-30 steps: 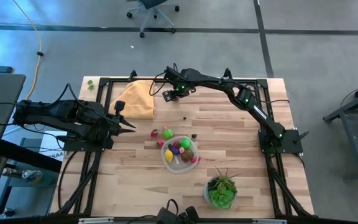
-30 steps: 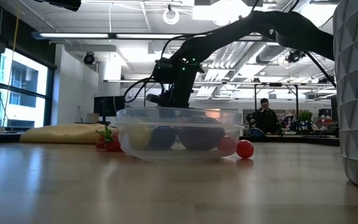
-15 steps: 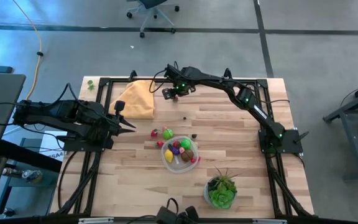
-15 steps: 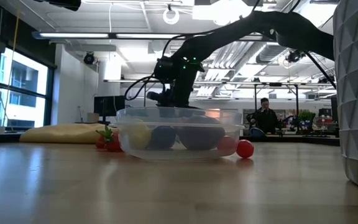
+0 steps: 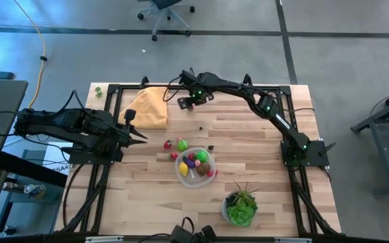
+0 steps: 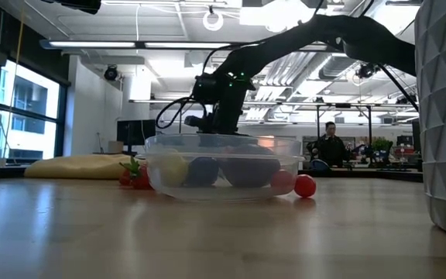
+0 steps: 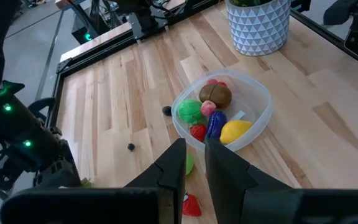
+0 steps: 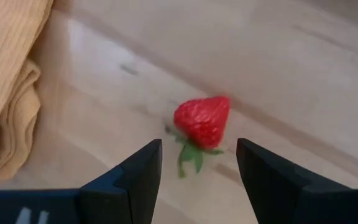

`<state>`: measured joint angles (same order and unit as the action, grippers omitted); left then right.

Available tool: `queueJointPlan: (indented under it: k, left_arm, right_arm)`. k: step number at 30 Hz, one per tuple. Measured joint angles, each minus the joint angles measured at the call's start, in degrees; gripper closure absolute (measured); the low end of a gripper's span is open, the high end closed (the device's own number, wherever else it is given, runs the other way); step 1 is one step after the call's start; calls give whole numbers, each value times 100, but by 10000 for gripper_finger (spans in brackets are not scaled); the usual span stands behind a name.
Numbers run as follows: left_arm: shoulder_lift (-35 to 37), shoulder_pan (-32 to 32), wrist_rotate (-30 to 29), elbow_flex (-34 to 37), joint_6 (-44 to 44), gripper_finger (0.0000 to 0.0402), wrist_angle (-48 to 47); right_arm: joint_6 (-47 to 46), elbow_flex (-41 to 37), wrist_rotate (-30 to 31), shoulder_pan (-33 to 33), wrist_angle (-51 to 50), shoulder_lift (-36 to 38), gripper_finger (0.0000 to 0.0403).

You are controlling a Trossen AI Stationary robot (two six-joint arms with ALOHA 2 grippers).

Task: Pick and placing Produce into tupperware
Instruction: Put the blueberries into the transparent bin

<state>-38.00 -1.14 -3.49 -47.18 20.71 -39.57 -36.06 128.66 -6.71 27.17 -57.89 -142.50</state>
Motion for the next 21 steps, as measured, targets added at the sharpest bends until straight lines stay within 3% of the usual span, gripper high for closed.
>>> queueJointPlan:
  k: [8,13,21]
  left_arm:
    - [-1,2,0,0,0,350,2]
    - [0,2,0,0,0,350,2]
    - [0,0,0,0,0,350,0]
  right_arm:
    - [683,234,-237,-246,-700,157,204]
    - [1106,637,145,-525,-1653,170,204]
    - [1117,507,362,-793,-2424,256,204]
